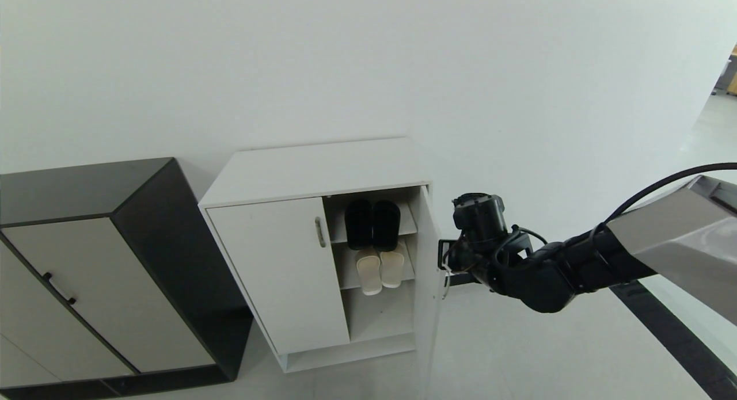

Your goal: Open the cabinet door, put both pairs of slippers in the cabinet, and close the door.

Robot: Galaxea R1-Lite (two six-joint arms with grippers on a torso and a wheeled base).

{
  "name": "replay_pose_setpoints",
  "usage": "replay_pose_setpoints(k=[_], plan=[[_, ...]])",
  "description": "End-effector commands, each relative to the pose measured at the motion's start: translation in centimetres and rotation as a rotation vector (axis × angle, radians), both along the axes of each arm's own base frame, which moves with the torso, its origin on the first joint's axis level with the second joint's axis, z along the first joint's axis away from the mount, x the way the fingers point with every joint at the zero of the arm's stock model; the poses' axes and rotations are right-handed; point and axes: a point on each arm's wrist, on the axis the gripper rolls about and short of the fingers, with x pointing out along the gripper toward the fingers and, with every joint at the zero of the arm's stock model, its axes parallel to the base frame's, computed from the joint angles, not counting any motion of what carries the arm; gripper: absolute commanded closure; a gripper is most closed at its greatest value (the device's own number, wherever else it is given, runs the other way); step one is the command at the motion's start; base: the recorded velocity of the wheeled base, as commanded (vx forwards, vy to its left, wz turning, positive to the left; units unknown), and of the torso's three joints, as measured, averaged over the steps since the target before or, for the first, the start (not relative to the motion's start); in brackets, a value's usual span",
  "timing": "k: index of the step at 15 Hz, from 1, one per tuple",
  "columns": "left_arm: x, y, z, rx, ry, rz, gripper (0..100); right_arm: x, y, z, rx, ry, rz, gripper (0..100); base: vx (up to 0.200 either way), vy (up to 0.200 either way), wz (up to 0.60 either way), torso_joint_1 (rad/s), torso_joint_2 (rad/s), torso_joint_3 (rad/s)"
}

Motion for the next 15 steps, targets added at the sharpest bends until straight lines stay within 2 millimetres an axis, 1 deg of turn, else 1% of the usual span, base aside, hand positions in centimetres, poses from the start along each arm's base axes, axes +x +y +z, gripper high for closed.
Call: replay_pose_setpoints(k=[1,2,3,5,7,12,15], plan=[[0.0,0.0,0.0,0.0,0.0,0.0,100,-2.0,1.0,1.2,0.014,-0.012,0.05,100,0.0,0.0,0.0,0.0,0.0,0.0],[0.0,0.0,0.0,0.0,0.0,0.0,100,-2.9,1.2,1.1,0.009,-0.009,0.069,100,0.0,0.0,0.0,0.0,0.0,0.0],[0.0,0.0,0.0,0.0,0.0,0.0,100,-3.2,1.1,1.0,0.015,-0.017,0.086,100,0.0,0.0,0.0,0.0,0.0,0.0],[0.0,0.0,0.0,0.0,0.0,0.0,100,-3.7,0.8,0.3,-0.034,-0.043,0.126,100,0.0,0.0,0.0,0.0,0.0,0.0],[0.0,0.0,0.0,0.0,0.001,0.0,100,-3.9,0.7,-0.3,-0.043,-0.065,0.137,100,0.0,0.0,0.0,0.0,0.0,0.0],[0.0,0.0,0.0,0.0,0.0,0.0,100,-4.6,1.5,-0.7,-0.049,-0.069,0.168,100,0.0,0.0,0.0,0.0,0.0,0.0],[0.0,0.0,0.0,0.0,0.0,0.0,100,-5.0,1.7,-1.1,-0.06,-0.062,0.181,100,0.0,0.0,0.6,0.001,0.0,0.002]])
